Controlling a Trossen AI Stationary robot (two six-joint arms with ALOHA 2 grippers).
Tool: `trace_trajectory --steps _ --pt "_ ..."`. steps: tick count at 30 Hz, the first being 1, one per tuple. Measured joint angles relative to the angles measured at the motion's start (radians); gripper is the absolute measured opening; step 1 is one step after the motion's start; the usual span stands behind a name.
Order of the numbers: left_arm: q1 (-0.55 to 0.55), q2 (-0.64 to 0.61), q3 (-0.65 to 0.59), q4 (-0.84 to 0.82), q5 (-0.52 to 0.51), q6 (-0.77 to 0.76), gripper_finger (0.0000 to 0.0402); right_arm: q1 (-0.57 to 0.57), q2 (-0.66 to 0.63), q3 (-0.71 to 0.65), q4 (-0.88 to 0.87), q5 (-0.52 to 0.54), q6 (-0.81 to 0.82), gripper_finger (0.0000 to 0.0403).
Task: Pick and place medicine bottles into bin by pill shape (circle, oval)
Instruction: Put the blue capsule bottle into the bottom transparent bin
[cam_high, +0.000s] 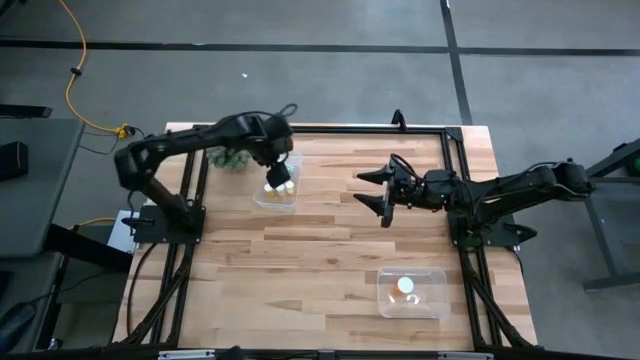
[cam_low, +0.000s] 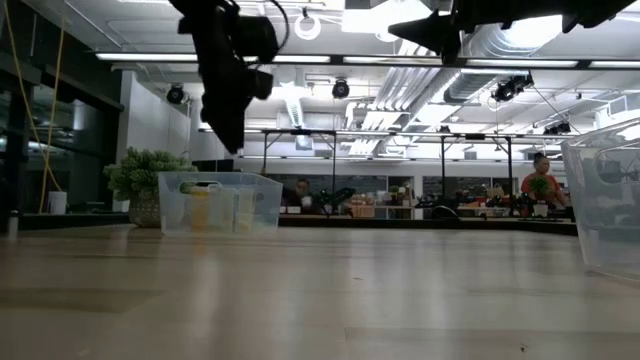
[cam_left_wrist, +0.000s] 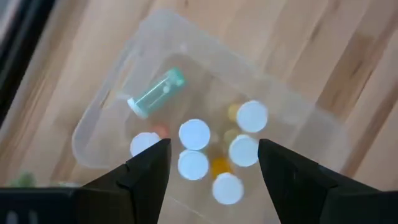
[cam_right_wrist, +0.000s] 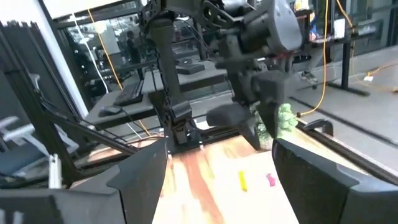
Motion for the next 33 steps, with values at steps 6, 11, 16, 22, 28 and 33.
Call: trace_trajectory --steps 6,11,16,22,28,33 --pt "0.000 0.080 0.004 -0.002 0.022 0.274 0.0229 0.000 0.000 0.000 -0.001 0.000 0.070 0.0281" --pt "0.009 0.089 0.004 0.014 0.021 0.430 0.0229 0.000 0.000 0.000 -0.001 -0.001 0.070 0.0281" --pt "0.050 0.089 0.004 0.027 0.069 0.542 0.0218 0.000 0.000 0.000 -0.001 -0.001 0.070 0.0281" --pt "0.060 0.089 0.004 0.041 0.060 0.608 0.0197 0.000 0.000 0.000 -0.001 -0.004 0.070 0.0281" --pt "0.053 0.114 0.004 0.054 0.045 0.569 0.0196 0.000 0.000 0.000 -0.002 -0.004 0.044 0.0281" --pt "0.055 0.145 0.003 0.048 0.036 0.513 0.0197 0.000 0.000 0.000 -0.003 -0.003 0.043 0.0281"
